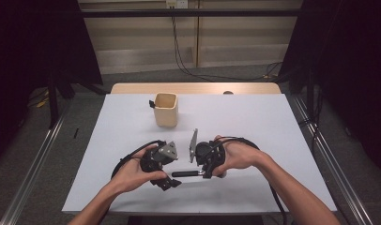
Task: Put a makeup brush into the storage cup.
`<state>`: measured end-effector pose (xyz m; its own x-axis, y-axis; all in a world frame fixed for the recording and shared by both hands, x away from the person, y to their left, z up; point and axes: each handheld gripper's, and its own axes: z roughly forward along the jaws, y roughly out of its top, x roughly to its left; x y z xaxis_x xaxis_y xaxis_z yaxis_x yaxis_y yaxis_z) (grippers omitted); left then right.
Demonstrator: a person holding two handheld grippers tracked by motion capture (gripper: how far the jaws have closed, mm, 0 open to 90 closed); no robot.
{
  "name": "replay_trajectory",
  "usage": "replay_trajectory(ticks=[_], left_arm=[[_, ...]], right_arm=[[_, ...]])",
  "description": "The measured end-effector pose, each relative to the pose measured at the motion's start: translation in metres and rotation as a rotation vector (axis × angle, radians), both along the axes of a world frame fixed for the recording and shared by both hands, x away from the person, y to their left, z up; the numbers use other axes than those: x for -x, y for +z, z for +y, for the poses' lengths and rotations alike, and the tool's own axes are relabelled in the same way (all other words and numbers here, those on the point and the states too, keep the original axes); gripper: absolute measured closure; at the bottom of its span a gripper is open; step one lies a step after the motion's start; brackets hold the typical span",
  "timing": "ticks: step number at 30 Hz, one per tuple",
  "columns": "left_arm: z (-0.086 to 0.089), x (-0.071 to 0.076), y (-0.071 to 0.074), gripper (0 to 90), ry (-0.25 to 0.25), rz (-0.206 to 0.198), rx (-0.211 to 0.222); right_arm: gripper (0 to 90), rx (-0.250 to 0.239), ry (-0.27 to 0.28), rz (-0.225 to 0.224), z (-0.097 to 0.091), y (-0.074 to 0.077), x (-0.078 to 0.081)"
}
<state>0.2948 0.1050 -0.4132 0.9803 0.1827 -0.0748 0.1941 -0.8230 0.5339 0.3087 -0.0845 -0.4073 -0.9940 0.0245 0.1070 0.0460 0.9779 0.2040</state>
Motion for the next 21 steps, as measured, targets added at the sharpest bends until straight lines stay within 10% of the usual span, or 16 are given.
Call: replay_trajectory(ticks=[8, 21], left_arm=[[-0.008, 0.003, -0.003, 11.0, -0.054, 0.008, -0.014], [-0.014, -0.004, -0.007, 51.7, -0.047, 0.046, -0.025]], right_arm=[[71.6, -0.013, 0.003, -0.001, 0.002, 0.000, 0.000], [71.6, -0.027, 0.007, 0.002, 0.003, -0.002, 0.000]])
